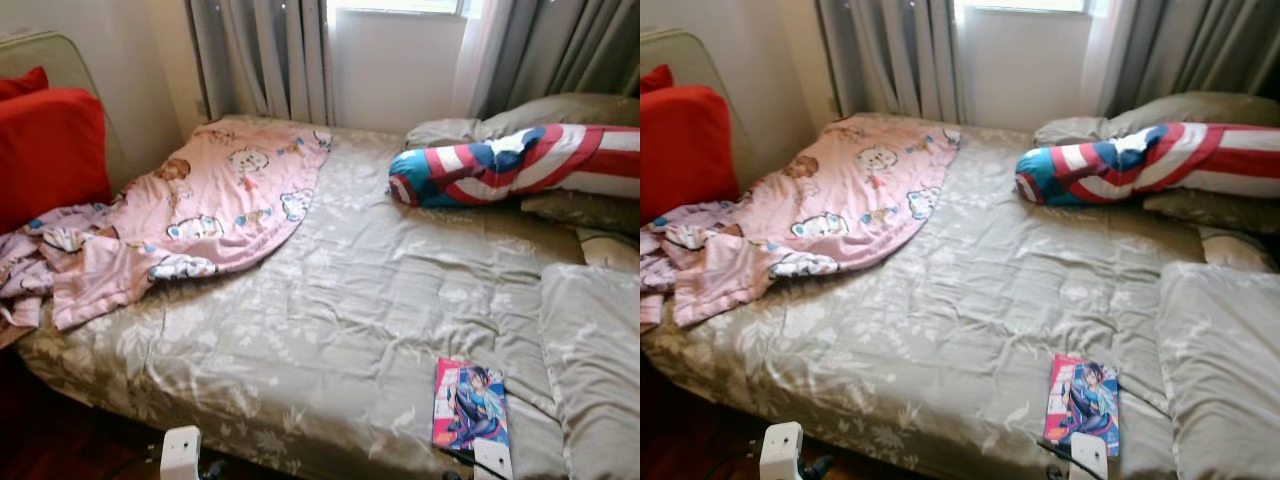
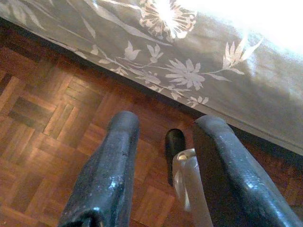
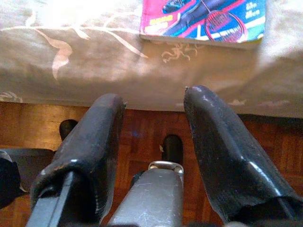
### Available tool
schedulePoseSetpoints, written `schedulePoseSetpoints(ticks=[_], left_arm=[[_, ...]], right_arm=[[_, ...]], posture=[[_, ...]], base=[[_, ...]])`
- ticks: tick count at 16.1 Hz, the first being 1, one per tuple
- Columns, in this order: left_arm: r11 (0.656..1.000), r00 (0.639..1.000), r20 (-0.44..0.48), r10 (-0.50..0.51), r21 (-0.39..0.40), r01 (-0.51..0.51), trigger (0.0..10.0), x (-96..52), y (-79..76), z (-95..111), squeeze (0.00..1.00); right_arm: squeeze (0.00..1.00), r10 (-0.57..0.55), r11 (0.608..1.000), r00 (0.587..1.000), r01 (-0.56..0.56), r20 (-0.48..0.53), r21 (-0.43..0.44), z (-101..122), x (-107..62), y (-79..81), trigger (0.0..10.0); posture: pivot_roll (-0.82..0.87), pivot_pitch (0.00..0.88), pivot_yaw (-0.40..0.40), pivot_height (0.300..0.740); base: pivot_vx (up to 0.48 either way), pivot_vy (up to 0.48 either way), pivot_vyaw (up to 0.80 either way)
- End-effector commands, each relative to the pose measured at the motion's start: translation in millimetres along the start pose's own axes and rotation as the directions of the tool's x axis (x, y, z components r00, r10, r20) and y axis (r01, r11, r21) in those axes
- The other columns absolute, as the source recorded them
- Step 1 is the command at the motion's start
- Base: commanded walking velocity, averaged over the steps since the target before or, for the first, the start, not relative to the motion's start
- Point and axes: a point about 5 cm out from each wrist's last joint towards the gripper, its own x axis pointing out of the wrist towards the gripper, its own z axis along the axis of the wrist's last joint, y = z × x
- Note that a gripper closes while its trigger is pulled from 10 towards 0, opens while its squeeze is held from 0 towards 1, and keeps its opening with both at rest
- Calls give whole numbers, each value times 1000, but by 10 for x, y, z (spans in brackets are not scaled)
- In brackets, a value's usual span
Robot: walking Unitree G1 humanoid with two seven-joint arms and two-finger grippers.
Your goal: Clean up the room
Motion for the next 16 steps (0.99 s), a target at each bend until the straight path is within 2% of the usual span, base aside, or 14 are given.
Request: schedulePoseSetpoints(ticks=[1,6,12,16], left_arm=[[1000,1000,-18,1,24,0,10000,-6,15,-23,0],[1000,1000,-20,-1,23,2,10000,-10,10,-37,0],[1000,1000,-24,3,21,-2,10000,-21,27,-64,0],[1000,1000,-24,3,22,-2,10000,-21,31,-61,0]], right_arm=[[0,1,1000,1000,-1,-3,-1,-4,1,13,10000],[0,0,1000,1000,0,-13,5,-55,-8,35,10000],[0,-17,1000,1000,18,-24,14,-105,-44,-145,10000],[0,-9,1000,1000,9,-15,17,-51,-20,-76,10000]], posture=[[4,15,23,740],[3,28,24,740],[8,42,27,740],[9,46,29,740]], base=[[0,266,0],[0,260,0],[0,261,0],[0,261,0]])
